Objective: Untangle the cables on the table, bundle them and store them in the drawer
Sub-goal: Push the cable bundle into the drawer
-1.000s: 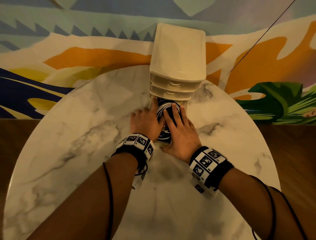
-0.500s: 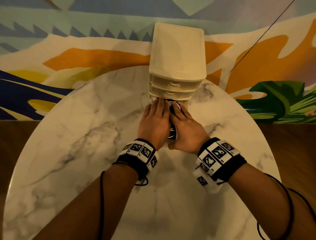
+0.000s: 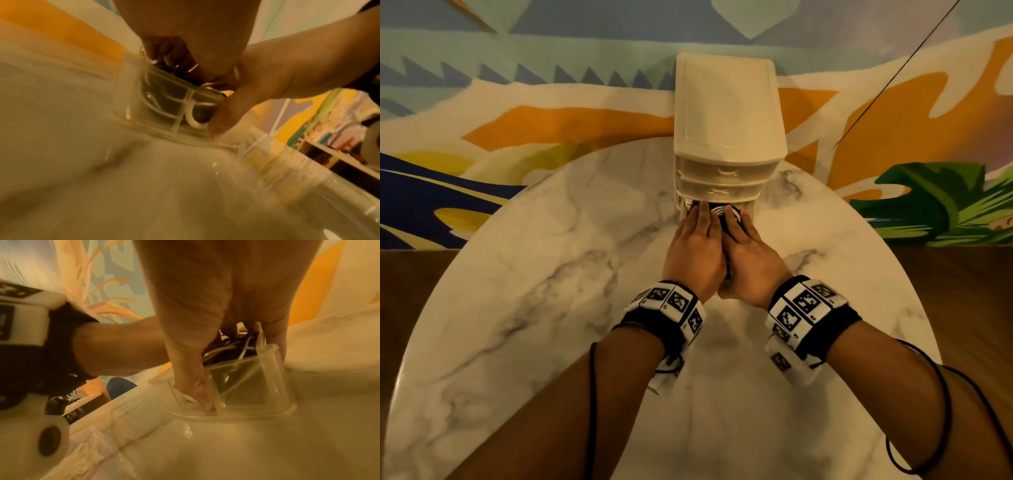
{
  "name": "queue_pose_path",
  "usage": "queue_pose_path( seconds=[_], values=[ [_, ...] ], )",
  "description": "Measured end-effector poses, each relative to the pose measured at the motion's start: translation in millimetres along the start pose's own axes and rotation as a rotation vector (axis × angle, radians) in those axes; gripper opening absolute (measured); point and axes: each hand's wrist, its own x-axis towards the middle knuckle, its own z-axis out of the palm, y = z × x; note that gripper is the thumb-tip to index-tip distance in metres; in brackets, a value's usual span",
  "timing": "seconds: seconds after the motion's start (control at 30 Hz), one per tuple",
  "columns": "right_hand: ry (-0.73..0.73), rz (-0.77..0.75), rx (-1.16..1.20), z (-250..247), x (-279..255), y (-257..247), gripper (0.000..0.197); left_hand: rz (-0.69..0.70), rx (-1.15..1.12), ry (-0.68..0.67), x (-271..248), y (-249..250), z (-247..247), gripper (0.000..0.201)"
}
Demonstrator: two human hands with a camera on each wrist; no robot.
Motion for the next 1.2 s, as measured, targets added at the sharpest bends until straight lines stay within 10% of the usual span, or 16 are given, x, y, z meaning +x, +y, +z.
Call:
queue_pose_path(
  seconds=[0.93,1.2],
  values=[
    [0.065,-0.039,0.096,-27,-3,6,0.107,-0.188,-0.036,0.078,7,-1,-6,0.077],
    [0.136,-0.052,0.065,-25,-3,9,0.089,-0.058,0.093,0.037,-19,-13,2,0.083]
  ],
)
